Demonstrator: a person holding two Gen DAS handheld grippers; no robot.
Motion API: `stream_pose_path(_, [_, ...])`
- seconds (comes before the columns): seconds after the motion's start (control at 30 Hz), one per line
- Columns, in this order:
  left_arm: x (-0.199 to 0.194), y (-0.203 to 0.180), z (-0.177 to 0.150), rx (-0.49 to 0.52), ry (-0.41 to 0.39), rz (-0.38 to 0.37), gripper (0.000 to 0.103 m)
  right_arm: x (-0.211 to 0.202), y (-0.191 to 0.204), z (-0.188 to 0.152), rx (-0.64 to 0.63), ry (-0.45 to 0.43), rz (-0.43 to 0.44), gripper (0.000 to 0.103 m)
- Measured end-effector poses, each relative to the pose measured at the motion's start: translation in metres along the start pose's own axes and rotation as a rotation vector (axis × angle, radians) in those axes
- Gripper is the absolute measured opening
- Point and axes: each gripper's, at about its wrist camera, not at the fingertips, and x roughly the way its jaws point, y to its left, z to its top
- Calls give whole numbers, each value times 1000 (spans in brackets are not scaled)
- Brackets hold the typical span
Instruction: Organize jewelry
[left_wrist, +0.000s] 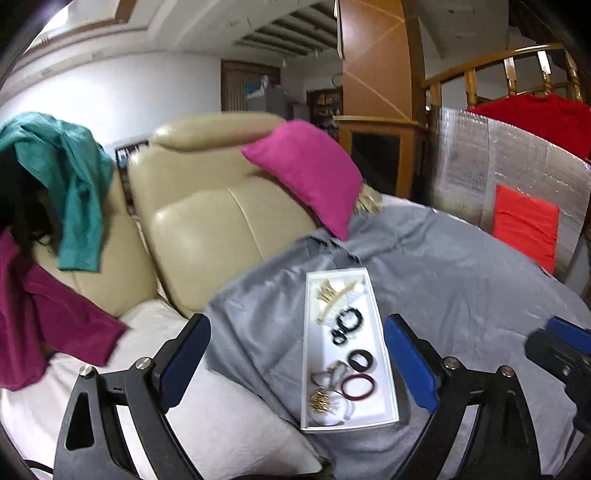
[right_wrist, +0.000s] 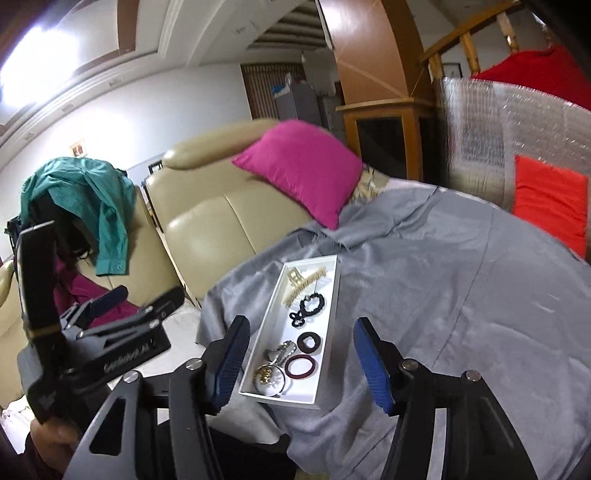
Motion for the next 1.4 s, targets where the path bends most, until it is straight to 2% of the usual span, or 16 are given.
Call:
stream_pose_path(0.37, [-73,20,5,97,-66,89,95,-68,40,-19,38,-75,-43,66])
stream_pose_path(0.6, [-104,43,5,95,-81,97,96,-76,60,-31,82,-69,-74,69])
stream_pose_path(1.03, [-117,66,7,63,-122,94,100,-57,94,-35,64,-42,-76,69])
stream_pose_path(1.4, [-110,74,5,67,-125,125,101,-50,102,-36,46,-35,-91,69])
